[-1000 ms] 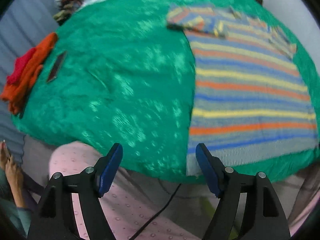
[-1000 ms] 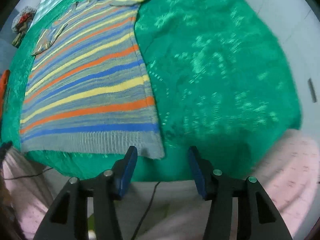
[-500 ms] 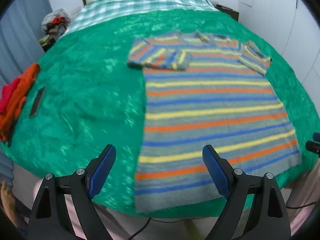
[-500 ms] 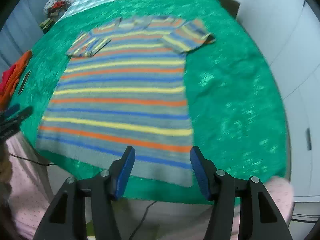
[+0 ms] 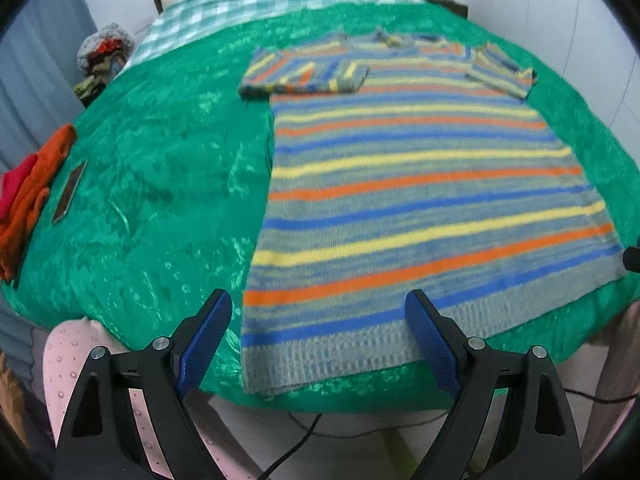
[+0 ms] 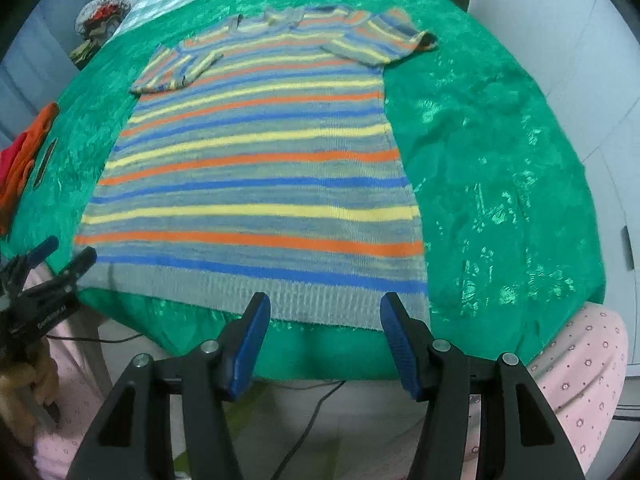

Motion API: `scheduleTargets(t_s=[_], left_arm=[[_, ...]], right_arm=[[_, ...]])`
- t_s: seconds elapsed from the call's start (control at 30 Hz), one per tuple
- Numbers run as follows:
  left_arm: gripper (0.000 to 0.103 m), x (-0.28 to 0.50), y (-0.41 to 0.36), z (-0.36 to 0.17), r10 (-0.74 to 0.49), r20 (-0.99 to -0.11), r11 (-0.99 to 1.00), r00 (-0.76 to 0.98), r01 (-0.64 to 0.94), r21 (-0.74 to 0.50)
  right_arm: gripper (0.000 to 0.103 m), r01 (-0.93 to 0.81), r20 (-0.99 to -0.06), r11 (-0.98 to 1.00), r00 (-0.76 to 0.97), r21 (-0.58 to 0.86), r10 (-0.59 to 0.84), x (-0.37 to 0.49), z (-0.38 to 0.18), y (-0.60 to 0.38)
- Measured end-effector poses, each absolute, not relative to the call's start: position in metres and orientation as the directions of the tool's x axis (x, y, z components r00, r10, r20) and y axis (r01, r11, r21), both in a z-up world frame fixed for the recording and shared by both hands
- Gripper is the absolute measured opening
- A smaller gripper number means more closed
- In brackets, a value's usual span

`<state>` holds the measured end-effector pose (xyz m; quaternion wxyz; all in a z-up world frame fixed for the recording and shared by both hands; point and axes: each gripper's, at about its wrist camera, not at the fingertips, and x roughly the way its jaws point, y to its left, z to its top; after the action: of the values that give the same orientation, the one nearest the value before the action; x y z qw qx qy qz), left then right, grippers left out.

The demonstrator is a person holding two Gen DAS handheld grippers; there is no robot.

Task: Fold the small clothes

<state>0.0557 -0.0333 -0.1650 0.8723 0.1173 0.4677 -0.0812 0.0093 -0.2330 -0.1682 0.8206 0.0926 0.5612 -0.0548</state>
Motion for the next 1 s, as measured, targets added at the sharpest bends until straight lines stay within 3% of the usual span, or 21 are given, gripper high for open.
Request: scheduleTargets(t_s=[0.13, 0.23, 0.63, 1.0], left_arm=[[0.091, 0.051, -0.032, -0.158, -0.067, -0.811, 0.955, 0.581, 0.273, 0.116], [0.092, 0.049, -0.032, -0.154, -0.085, -0.795, 0.948, 0.601, 0.295, 0.121], [0.096, 0.053, -0.015, -0.140, -0.140, -0.749, 0.950, 0.647, 0.301, 0.081], [0.096, 0.065, 0.006, -0.141, -0.165, -0.766, 0.967, 0.622, 0.254, -0.003]], right_arm=[[0.058, 0.218, -0.900, 0.974, 0.435, 0.066, -0.037, 0.005, -0.150, -0.222], [0.068, 0.247, -0.866, 0.967, 0.495, 0.059, -0.074, 0.001, -0.138, -0.210], [0.071, 0.197, -0.755, 0.979, 0.632, -0.061, -0.174, -0.003, -0.099, -0.143], [0.072, 0.141, -0.760, 0.983, 0.625, -0.114, -0.178, 0.011, -0.104, -0.115]])
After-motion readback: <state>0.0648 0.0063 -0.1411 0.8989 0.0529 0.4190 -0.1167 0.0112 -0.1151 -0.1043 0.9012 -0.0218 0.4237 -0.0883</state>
